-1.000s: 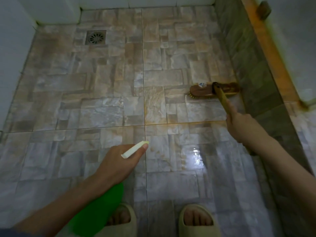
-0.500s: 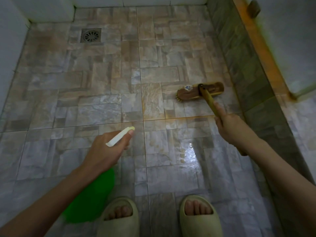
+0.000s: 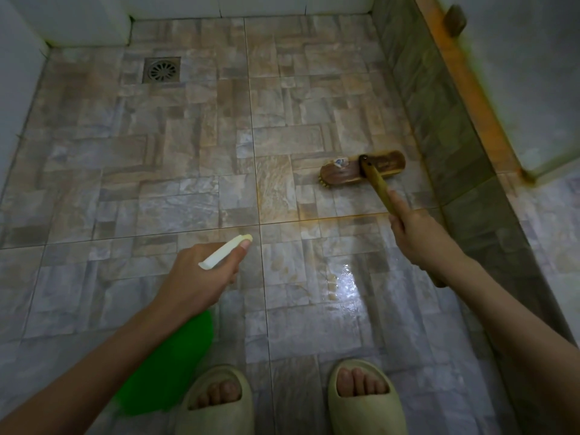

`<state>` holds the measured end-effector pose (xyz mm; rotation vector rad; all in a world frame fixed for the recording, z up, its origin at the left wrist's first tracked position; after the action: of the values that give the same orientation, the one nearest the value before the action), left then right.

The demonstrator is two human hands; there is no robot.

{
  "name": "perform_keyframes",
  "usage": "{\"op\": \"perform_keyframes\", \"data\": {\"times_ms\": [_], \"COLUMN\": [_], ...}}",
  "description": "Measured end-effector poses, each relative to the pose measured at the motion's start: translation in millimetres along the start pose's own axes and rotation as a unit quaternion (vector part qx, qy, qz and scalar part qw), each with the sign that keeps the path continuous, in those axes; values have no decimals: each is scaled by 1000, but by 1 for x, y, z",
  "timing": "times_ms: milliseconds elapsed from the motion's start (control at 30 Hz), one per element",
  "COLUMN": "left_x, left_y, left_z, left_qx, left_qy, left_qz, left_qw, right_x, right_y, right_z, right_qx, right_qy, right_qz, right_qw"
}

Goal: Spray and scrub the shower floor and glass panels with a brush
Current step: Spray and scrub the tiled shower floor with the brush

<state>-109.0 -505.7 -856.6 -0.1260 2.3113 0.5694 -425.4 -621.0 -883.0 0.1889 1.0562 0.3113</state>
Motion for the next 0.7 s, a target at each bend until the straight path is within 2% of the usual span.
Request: {"op": "perform_keyframes", "data": {"times_ms": [100, 267, 400, 567, 700], "left_x": [3, 14, 27, 35, 37], "left_y": [-2, -4, -8, -9, -8], "left_z": [-9, -35, -55, -72, -79], "left_qx": [18, 56, 74, 88, 94], "left_qy": [0, 40, 36, 38, 45], "left_qz": [26, 54, 89, 102, 102], "left_qw": [1000, 996, 993, 990, 989], "right_x": [-7, -16, -23, -32, -29], "right_y": [15, 76, 43, 86, 40], "right_z": [0, -10, -26, -24, -33], "right_qx": [24, 104, 79, 129, 94], "right_qy": [-30, 57, 51, 57, 58], "right_qz": [-1, 71, 22, 107, 46], "right_qw": [999, 990, 995, 984, 993]}}
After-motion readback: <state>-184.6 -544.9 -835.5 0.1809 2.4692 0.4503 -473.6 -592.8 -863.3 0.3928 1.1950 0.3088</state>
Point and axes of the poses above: each hand's wrist, its own y-axis away from the middle knuckle, its own x-axis out of the palm, z = x × y, the point moved 2 cm from there along -y, towards the middle knuckle, and after that the axes turned 12 degrees about -y, right-handed, at the moved point
